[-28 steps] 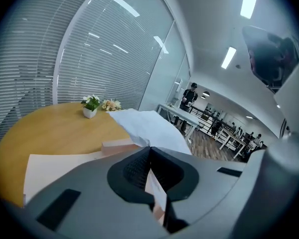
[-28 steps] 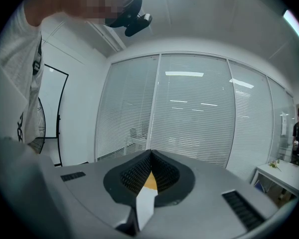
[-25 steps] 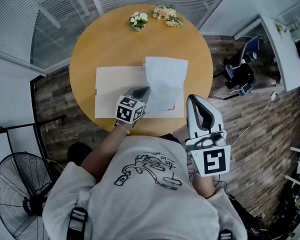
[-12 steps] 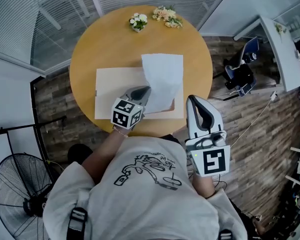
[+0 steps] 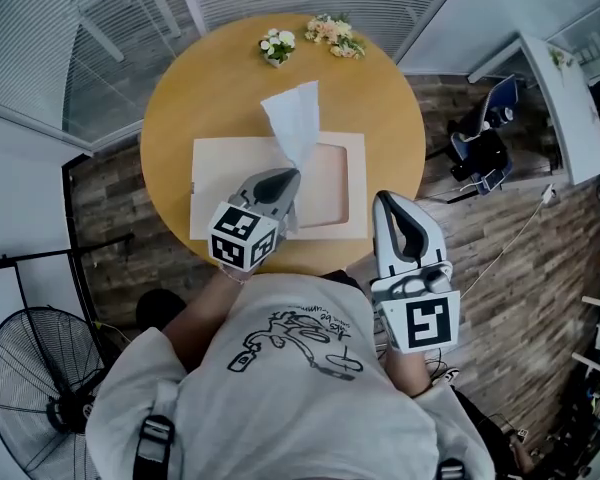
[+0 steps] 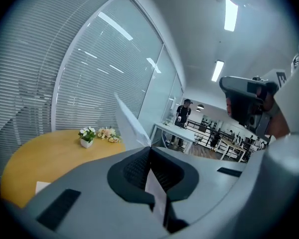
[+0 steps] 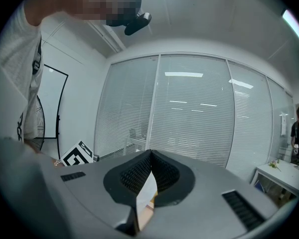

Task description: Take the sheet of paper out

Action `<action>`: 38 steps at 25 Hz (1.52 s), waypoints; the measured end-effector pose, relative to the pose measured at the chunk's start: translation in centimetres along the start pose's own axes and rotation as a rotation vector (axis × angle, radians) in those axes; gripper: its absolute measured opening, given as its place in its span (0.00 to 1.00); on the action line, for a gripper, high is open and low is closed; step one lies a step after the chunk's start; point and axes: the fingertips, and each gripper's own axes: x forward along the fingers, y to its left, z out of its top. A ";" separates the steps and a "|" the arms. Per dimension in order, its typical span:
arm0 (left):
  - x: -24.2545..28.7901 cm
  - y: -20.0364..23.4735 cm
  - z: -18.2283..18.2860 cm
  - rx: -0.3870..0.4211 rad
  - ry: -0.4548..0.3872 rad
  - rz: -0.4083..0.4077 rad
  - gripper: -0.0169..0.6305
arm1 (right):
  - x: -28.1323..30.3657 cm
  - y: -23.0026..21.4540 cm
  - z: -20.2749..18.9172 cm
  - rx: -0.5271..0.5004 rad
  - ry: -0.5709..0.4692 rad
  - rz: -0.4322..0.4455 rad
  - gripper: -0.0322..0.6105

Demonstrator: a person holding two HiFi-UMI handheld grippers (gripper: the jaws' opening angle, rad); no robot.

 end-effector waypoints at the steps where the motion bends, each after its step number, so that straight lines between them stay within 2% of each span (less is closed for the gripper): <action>1: -0.2 -0.3 0.4 0.004 -0.008 -0.001 0.06 | -0.1 0.0 -0.1 -0.004 0.004 0.005 0.06; 6: -1.3 -1.5 2.6 0.020 -0.054 -0.012 0.06 | -0.7 0.2 -0.8 -0.050 0.034 0.047 0.06; 10: -2.3 -2.2 4.5 0.032 -0.093 -0.019 0.06 | -0.9 -0.3 -1.3 -0.050 0.058 0.023 0.06; 24: -6.8 -5.5 10.7 0.098 -0.237 -0.026 0.06 | -1.4 0.1 -1.1 -0.044 0.070 0.036 0.06; 29: -8.1 -6.6 12.5 0.121 -0.272 -0.022 0.06 | -1.4 0.2 -0.9 -0.043 0.063 0.043 0.06; 34: -9.2 -7.3 13.9 0.157 -0.302 -0.015 0.06 | -1.0 0.0 0.5 0.010 -0.020 0.012 0.06; 38: -9.8 -7.8 14.5 0.168 -0.320 -0.017 0.06 | -1.0 0.3 0.4 -0.014 0.000 0.034 0.06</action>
